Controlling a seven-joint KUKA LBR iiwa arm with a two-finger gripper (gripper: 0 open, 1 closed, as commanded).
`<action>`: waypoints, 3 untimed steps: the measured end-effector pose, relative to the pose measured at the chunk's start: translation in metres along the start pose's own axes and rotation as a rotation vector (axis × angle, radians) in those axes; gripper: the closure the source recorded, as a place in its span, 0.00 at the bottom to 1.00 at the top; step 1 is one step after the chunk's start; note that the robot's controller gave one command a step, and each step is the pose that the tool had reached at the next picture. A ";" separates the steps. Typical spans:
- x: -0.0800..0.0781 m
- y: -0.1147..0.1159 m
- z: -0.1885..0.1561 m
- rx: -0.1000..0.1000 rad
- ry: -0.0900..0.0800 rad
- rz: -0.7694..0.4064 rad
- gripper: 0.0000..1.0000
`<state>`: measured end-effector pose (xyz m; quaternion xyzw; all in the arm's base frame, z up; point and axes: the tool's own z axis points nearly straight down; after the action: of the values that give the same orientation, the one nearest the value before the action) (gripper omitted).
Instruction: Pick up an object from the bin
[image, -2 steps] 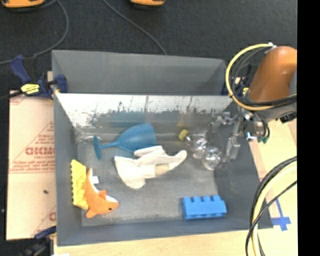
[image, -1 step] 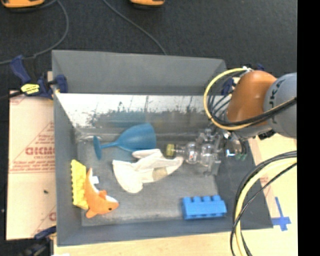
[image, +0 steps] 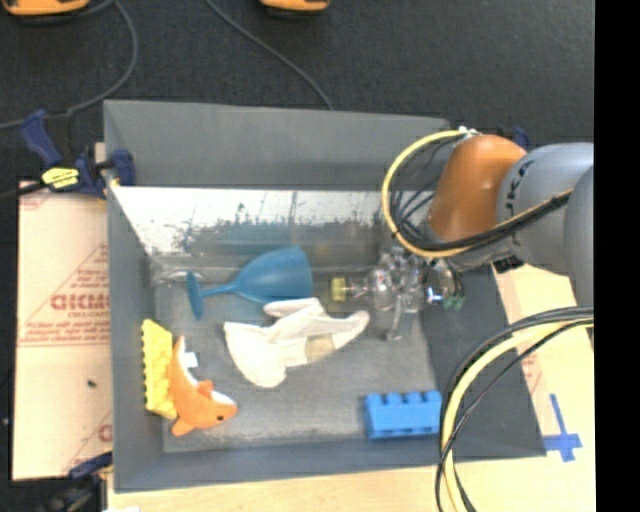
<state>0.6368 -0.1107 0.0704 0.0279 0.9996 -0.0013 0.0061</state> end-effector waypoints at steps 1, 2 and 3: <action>0.025 0.060 -0.004 -0.001 0.015 0.050 0.00; 0.034 0.022 -0.001 0.002 -0.004 0.149 1.00; 0.034 0.022 -0.001 0.003 -0.004 0.147 1.00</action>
Offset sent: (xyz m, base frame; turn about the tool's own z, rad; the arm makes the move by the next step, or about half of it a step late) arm -0.0339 0.0254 -0.0004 0.1511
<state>0.6038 -0.0872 0.0709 0.1012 0.9948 -0.0022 0.0080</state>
